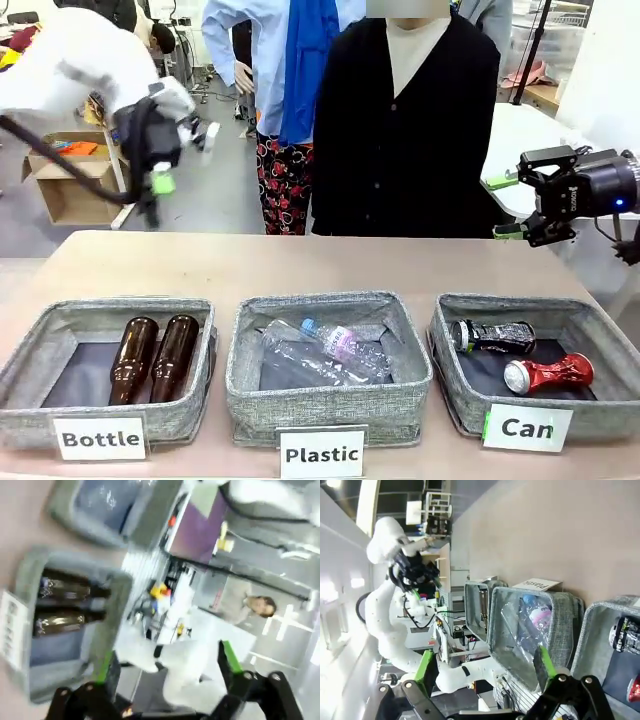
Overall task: Sort the can waste into the basket.
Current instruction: Pick up the can waste from the table and place it in the right Fabric basket.
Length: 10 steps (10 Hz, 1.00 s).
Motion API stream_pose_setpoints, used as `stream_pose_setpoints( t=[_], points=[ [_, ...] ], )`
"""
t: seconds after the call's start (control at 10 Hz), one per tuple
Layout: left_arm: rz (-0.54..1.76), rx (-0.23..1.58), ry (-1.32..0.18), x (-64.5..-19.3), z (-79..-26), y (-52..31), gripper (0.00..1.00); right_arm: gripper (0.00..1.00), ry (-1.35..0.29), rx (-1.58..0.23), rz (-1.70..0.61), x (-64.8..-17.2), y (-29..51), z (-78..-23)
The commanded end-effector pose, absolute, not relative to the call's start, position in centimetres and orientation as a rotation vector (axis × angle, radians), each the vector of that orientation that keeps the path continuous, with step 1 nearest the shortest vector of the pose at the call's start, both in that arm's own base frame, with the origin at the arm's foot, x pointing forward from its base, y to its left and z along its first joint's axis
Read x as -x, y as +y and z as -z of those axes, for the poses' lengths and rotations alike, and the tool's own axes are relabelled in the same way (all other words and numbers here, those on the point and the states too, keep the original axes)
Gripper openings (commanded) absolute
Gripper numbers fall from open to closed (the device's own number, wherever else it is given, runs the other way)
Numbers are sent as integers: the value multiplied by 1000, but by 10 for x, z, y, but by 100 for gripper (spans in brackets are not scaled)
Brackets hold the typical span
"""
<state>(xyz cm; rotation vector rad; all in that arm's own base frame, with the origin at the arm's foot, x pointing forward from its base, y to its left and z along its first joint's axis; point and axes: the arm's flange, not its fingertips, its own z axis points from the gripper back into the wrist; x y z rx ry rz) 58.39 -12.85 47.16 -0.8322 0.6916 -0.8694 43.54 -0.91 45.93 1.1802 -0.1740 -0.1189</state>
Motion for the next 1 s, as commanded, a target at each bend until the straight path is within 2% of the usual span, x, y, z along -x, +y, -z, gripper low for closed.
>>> stream_pose_setpoints(
  t=[0.0, 0.1, 0.3, 0.4, 0.5, 0.6, 0.7, 0.8, 0.9],
  points=[
    [895, 775, 448, -340, -385, -43, 100, 100, -183, -1209, 148, -442, -7, -466],
    [837, 864, 200, -346, -397, -36, 100, 100, -190, -1226, 143, -442, -7, -467],
    [641, 1015, -86, -359, -409, -10, 100, 100, -191, -1240, 198, -448, -4, -458],
    [620, 1100, -221, -360, -411, -4, 100, 100, -176, -1252, 221, -452, -5, -449],
    [522, 1134, -322, -369, -410, -5, 100, 100, -109, -1323, 213, -457, -7, -439],
    [437, 1188, -495, -380, -412, -4, 100, 100, 13, -1372, 179, -458, -7, -434],
    [382, 1273, -659, -390, -412, -2, 100, 100, 62, -1345, 159, -456, -6, -429],
    [388, 1366, -690, -398, -410, -4, 100, 100, 108, -1303, 122, -451, -1, -423],
    [441, 1411, -638, -408, -406, -11, 100, 100, 109, -1267, 112, -450, 1, -413]
  ],
)
